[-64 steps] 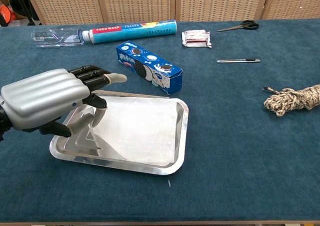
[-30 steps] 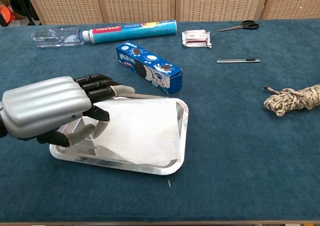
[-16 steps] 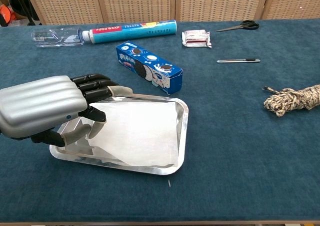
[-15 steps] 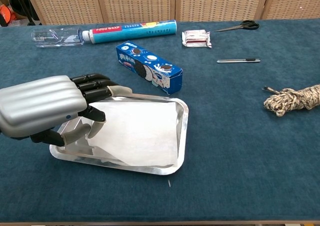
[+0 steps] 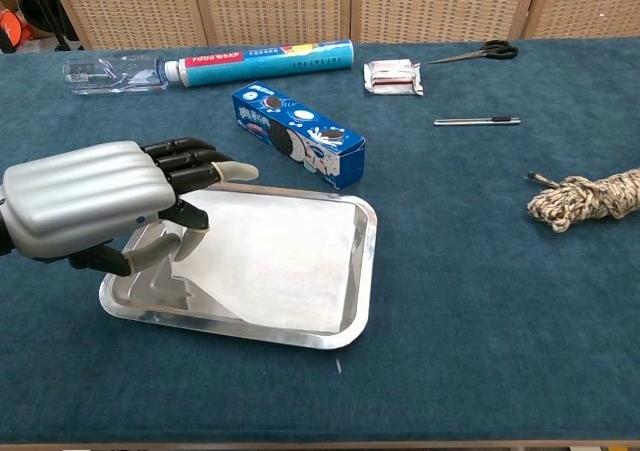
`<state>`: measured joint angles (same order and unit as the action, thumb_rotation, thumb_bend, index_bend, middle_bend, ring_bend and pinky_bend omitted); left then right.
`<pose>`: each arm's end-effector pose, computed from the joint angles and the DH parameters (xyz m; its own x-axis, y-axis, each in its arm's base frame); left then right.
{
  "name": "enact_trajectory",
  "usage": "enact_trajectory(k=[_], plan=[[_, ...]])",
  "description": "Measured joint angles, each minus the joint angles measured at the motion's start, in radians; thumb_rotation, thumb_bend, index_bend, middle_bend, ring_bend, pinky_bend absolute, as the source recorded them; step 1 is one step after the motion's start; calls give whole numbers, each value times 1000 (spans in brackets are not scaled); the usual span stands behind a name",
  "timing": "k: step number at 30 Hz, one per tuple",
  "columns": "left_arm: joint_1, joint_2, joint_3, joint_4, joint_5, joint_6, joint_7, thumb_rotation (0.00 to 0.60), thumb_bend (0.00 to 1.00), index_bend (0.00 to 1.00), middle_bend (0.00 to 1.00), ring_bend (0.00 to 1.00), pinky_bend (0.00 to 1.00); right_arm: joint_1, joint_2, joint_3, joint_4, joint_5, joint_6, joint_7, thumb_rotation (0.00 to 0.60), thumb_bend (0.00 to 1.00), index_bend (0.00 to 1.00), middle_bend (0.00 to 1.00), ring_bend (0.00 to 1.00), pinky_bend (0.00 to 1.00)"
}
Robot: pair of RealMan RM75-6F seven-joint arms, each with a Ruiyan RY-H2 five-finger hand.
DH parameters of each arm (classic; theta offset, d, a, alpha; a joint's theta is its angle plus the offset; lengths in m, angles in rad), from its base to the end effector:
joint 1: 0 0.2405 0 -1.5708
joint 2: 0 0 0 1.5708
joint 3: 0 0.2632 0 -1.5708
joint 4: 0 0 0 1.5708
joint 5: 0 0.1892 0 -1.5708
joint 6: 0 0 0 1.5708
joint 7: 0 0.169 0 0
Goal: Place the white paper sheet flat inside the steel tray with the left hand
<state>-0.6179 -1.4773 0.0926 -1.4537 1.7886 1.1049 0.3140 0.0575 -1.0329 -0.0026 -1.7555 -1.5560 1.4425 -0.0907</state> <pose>-0.1630 0.2656 -0.0134 0.7009 0.0204 0.7130 0.4548 -0.7828 -0.4247 -0.2914 -0.1841 0.1780 0.4315 -0.1067 0.8958 -0.9021 -0.0485 0.4288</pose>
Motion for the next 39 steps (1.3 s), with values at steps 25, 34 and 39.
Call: enact_trajectory(k=[25, 34, 39], plan=[[-12, -30, 12, 32, 25, 6, -27, 600, 602, 739, 25, 0, 0, -2, 3, 0, -1, 0, 3, 3, 600, 0, 102, 0, 0, 0], [-21, -29, 28, 48, 55, 24, -62, 600, 603, 739, 25, 0, 0, -2, 2, 0, 0, 1, 2, 1, 600, 0, 102, 0, 0, 0], [-22, -31, 33, 52, 62, 29, -65, 600, 603, 740, 24, 0, 0, -2, 1, 0, 0, 1, 1, 0, 600, 0, 102, 0, 0, 0]])
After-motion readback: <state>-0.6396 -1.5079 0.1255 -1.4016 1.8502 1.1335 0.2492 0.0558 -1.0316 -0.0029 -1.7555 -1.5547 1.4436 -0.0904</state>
